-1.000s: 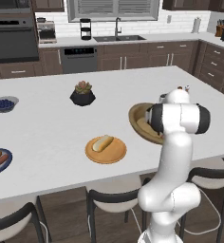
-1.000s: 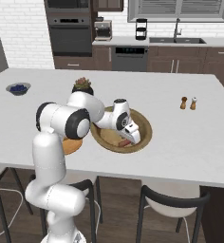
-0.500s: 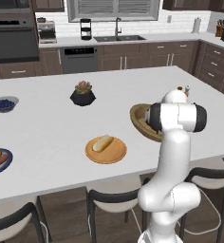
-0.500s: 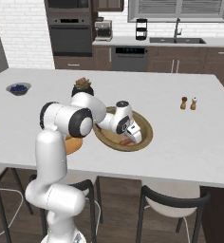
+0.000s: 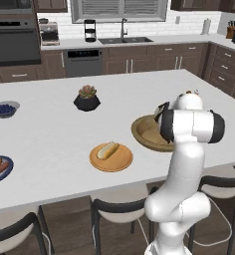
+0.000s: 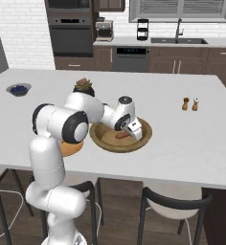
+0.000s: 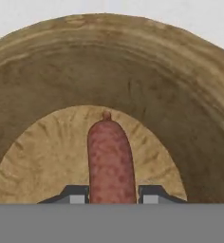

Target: Place one bun and one sausage from the bowl on each plate.

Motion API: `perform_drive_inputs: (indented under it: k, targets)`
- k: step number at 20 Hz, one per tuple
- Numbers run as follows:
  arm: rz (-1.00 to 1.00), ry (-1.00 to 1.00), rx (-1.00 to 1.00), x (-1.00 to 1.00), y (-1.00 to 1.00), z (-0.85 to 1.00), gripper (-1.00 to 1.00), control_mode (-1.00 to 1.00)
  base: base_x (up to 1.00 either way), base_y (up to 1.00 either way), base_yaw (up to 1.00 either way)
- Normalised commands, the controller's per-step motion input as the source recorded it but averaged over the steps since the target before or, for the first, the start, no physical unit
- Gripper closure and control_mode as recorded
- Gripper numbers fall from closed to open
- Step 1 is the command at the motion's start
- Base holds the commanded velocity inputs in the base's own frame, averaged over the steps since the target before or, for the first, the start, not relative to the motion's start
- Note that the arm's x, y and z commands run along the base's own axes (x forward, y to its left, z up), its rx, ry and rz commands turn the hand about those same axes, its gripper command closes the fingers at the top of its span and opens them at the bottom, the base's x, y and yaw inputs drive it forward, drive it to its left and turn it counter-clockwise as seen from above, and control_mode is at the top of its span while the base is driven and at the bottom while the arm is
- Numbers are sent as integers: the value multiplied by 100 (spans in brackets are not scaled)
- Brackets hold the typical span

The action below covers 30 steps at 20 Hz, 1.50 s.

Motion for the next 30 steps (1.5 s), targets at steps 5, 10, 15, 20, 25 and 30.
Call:
perform_drive_inputs:
  k: [5, 10, 15, 20, 25, 30]
  targets:
    - [-3, -11, 2, -53, 91, 100, 100, -100, 0, 0, 0]
    - [0, 0, 0, -75, 100, 74, 100, -100, 0, 0, 0]
    - [0, 2, 0, -80, 100, 45, 100, -100, 0, 0, 0]
    - [0, 1, 0, -79, 100, -11, 100, -100, 0, 0, 0]
    - [1, 1, 0, -35, 70, -26, 100, -100, 0, 0, 0]
    - [0, 0, -1, 29, 33, -46, 100, -100, 0, 0, 0]
